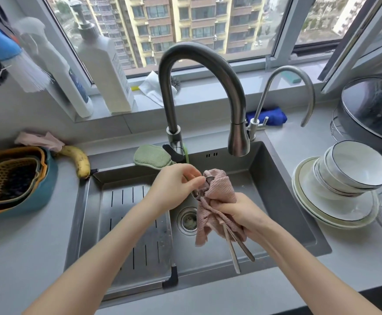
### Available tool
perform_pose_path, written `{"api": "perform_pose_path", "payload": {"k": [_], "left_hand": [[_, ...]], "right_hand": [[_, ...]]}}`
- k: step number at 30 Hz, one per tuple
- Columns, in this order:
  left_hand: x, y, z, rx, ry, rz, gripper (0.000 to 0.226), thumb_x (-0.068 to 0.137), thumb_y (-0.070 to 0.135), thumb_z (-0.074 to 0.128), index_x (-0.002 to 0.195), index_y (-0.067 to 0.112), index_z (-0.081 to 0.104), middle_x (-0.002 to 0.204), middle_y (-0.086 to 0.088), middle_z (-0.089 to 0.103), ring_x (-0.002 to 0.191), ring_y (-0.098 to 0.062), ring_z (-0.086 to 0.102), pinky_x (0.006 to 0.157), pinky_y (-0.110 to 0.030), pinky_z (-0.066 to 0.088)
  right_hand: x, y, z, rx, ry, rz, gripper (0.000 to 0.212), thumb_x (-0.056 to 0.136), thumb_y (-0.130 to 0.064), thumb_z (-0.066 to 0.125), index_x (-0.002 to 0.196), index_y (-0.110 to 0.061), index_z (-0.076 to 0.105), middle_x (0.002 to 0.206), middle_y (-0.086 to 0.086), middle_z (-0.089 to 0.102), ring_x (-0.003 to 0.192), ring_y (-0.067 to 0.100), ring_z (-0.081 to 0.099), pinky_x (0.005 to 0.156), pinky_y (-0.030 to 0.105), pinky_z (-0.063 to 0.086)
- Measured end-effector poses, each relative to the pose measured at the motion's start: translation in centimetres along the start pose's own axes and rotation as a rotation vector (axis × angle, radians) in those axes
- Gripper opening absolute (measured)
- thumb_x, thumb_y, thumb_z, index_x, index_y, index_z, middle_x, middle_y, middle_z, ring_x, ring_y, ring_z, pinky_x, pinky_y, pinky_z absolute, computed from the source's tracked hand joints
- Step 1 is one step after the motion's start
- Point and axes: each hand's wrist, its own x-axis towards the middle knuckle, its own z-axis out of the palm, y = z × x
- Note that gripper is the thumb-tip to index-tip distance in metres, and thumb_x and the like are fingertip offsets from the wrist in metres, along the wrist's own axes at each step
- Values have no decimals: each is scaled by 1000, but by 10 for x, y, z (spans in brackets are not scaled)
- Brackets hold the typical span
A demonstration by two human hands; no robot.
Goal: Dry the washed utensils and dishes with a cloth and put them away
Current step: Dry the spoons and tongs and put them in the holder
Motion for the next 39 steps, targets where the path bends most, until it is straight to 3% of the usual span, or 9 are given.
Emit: {"api": "perform_pose_path", "payload": {"k": [7,12,16,19,22,29,32,36,39], "left_hand": [[4,-8,14,-10,77,236,18,85,14,59,81,2,72,77,-9,71,74,-22,62,71,-33,46],[2,-16,6,-92,211,87,17,84,9,68,71,-1,72,55,-6,60,47,-5,43,51,-15,31],[5,-23,-3,-138,206,-7,17,86,13,67,77,1,73,57,-1,59,53,-10,47,56,-23,37],[5,-25,-4,-138,52,-97,24,91,23,61,80,3,69,57,0,55,51,-11,46,53,-27,38],[2,-23,-1,-181,-63,-149,25,95,21,53,84,1,63,64,-10,59,50,-18,56,39,-17,39],[-2,-20,-6,-224,41,-205,26,93,18,57,68,15,63,54,1,52,36,-12,54,34,-16,35],[-6,-25,-16,-209,105,-215,30,93,19,58,63,20,61,49,5,50,44,-23,58,35,-20,35],[-20,-30,-38,-187,221,-255,26,93,18,58,68,14,65,51,4,50,41,-20,56,37,-25,41],[-38,-33,-68,-174,441,-299,21,93,12,56,80,-1,67,61,-6,58,48,-15,50,36,-15,38]], "right_hand": [[-6,-11,7,-39,-97,-1,10,87,-6,64,79,-1,64,51,5,58,40,13,52,42,22,43],[-17,-7,-5,-181,-145,13,10,90,-9,61,82,-3,64,51,-2,58,39,9,50,41,20,40],[-21,-4,-9,-201,-147,-13,8,91,-5,58,88,-1,65,60,-2,63,49,6,57,46,16,43],[-18,-2,-8,-200,-127,-17,9,90,-4,59,87,-5,67,71,0,67,62,5,62,58,15,48],[-16,0,-6,-202,-138,-14,11,90,-4,60,84,-9,68,71,-2,68,63,3,63,61,14,48],[-19,-3,-9,-199,-157,1,7,89,-11,63,88,-9,69,78,1,70,70,8,65,66,17,50],[-20,-3,-15,-239,-176,9,8,89,-13,63,89,-10,70,78,0,71,71,8,66,66,17,49],[-20,-7,-19,-361,-195,-8,8,88,-16,65,88,-12,71,77,-3,72,69,6,66,66,17,49],[-18,-19,-21,-567,-186,-60,12,86,-23,68,87,-12,74,82,2,74,70,9,64,69,21,49]]}}
